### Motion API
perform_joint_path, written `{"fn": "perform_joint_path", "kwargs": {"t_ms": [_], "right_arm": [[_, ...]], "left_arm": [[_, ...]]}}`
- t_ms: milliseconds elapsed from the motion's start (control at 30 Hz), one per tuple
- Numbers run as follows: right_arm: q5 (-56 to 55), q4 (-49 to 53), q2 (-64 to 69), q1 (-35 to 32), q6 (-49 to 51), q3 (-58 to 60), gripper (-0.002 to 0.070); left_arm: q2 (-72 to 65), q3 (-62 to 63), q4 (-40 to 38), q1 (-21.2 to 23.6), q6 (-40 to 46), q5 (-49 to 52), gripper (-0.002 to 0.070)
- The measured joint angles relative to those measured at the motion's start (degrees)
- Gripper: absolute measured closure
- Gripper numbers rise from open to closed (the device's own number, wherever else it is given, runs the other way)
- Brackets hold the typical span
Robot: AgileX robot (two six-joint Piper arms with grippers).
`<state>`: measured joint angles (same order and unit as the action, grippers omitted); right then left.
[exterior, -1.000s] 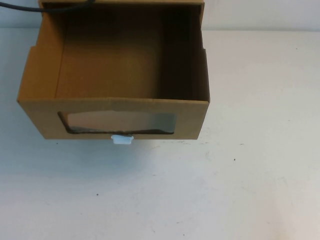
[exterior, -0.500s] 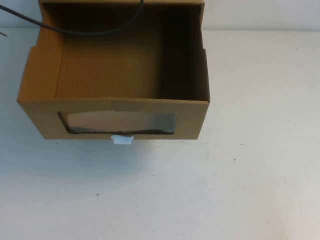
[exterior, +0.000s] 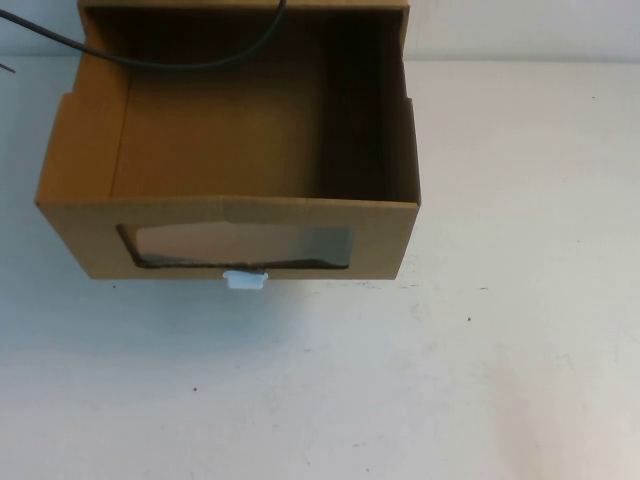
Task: Close the shoe box
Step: Press the shoe box with left arm, then close the shoe box with your right arm
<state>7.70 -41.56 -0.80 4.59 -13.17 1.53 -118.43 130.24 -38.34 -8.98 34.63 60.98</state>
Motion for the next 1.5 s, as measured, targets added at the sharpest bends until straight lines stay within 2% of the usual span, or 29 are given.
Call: {"fn": "perform_joint_path", "kwargs": {"t_ms": [200,300,400,667,867,1000,1100,1367,1500], "right_arm": [[-3.8,-8.4,0.0,0.0,0.0,0.0,0.0689],[0.2,-10.1,0.0,0.0,0.0,-1.4,0.0689],[7.5,-8.9,3.3,0.0,0.0,-7.6,0.0688],[35.5,4.0,31.5,0.0,-0.5,-30.2,0.0688],[44.0,8.7,48.3,1.3,-5.1,-44.8,0.0687],[43.4,9.6,56.3,8.5,-5.4,-50.9,0.0687],[40.8,11.3,61.3,16.5,-4.3,-55.7,0.0687],[30.9,23.9,73.0,39.6,6.1,-67.6,0.0687],[26.2,25.5,79.2,44.8,7.3,-71.4,0.0687]], "left_arm": [[-0.1,0.1,0.0,0.0,-1.8,0.3,0.068],[-0.1,0.1,-0.1,0.0,-1.9,0.4,0.068],[-0.1,0.1,-0.1,0.0,-2.1,0.5,0.068],[-0.1,0.1,-0.1,0.0,-2.8,0.6,0.068],[-0.1,0.1,-0.5,0.5,-4.3,1.0,0.068],[-0.1,0.1,-0.6,1.3,-4.7,1.3,0.068],[-0.1,0.1,-1.3,1.8,-4.8,1.5,0.068],[-0.1,0.1,-2.1,2.1,-4.9,1.8,0.068],[-0.1,0.1,-2.2,2.1,-4.9,1.8,0.068]]}}
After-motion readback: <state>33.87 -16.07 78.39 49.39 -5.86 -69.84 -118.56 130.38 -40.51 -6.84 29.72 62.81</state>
